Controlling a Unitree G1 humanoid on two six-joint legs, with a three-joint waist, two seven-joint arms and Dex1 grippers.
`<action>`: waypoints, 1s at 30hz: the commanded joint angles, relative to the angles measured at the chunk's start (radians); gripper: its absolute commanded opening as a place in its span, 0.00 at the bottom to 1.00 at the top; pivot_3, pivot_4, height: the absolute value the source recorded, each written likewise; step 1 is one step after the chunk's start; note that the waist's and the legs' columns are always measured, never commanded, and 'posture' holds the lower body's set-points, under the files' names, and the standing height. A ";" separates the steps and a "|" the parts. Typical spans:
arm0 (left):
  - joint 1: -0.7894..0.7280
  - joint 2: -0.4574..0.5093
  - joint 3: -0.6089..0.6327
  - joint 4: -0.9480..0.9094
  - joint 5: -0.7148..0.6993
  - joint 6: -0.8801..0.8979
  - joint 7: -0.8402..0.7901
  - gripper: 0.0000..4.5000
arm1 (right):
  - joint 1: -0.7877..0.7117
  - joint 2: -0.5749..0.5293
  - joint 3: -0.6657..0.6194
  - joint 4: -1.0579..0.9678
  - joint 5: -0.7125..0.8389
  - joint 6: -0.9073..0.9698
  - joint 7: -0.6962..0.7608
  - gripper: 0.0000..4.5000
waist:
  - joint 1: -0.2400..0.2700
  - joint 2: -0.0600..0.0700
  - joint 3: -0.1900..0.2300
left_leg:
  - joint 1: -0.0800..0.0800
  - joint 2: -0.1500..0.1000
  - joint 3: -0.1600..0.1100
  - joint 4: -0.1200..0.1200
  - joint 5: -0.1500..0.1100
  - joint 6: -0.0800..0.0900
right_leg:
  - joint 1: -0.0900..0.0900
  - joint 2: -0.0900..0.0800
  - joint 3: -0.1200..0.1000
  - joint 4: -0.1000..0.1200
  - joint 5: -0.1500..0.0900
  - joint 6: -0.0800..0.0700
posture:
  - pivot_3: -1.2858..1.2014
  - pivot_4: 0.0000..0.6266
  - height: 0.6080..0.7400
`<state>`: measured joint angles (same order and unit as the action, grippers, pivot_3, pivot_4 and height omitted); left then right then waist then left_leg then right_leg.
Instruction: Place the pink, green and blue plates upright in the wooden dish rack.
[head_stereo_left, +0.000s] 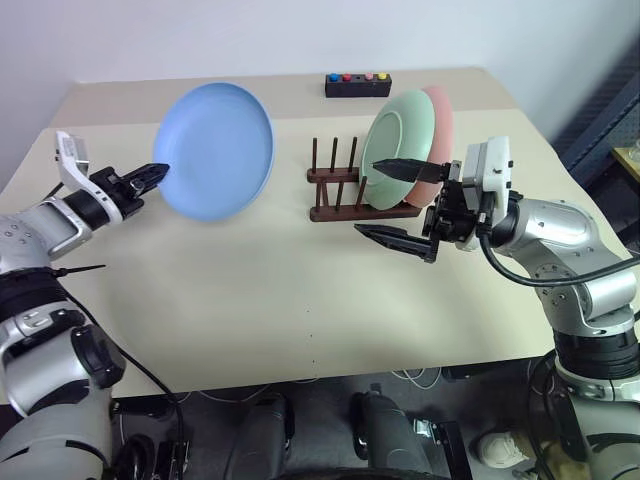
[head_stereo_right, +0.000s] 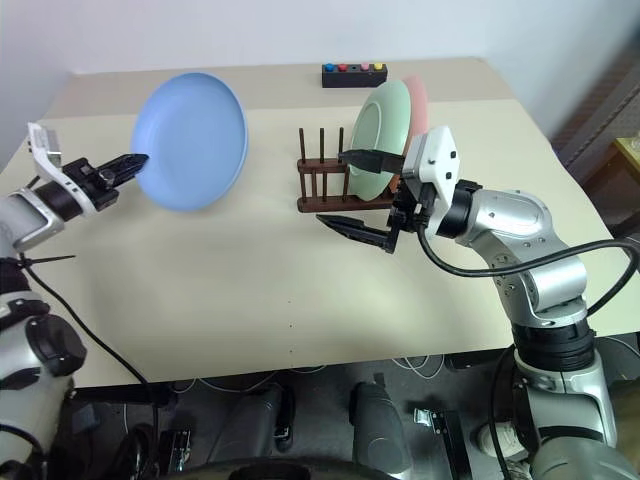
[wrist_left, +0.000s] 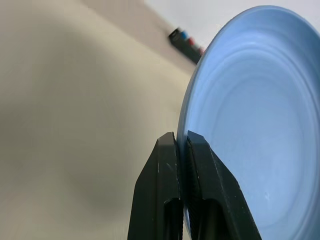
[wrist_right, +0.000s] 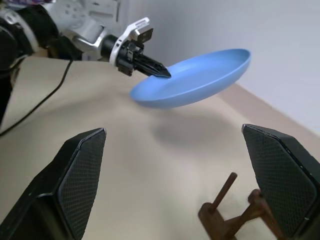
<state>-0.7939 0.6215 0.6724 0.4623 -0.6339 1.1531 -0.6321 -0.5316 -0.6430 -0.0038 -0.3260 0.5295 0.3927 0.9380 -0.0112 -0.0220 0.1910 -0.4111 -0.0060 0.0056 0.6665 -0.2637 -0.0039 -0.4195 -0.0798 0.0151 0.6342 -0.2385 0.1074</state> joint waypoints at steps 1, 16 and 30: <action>0.002 -0.025 0.065 -0.094 -0.081 0.013 0.064 0.00 | -0.016 -0.026 0.075 0.028 -0.245 -0.219 -0.034 1.00 | -0.001 0.000 0.000 | 0.000 0.000 0.000 0.000 0.000 0.000 | 0.000 0.000 0.000 0.000 0.000 0.000 | 0.52 0.24 1.00; 0.140 -0.106 -0.084 -0.435 -0.183 -0.007 0.144 0.00 | -0.271 -0.109 0.214 0.207 -0.812 -0.932 -0.135 1.00 | -0.003 0.000 0.000 | 0.000 -0.001 0.000 -0.001 0.002 -0.004 | -0.001 0.000 0.001 0.000 0.000 -0.001 | 0.52 0.24 1.00; 0.147 -0.394 -0.043 -0.621 -0.307 -0.216 0.409 0.00 | -0.301 -0.090 0.220 0.287 -1.063 -1.086 -0.333 1.00 | -0.001 0.000 0.000 | 0.000 -0.001 0.000 -0.001 0.005 -0.009 | -0.001 -0.001 0.001 0.000 0.000 -0.001 | 0.52 0.24 1.00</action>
<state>-0.6466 0.2458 0.6338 -0.0843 -0.9233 0.9981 -0.2582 -0.8050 -0.7354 0.2528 -0.0311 -0.5111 -0.6869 0.6442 -0.0124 -0.0222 0.1909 -0.4110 -0.0069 0.0051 0.6650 -0.2587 -0.0131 -0.4203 -0.0803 0.0159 0.6339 -0.2381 0.1067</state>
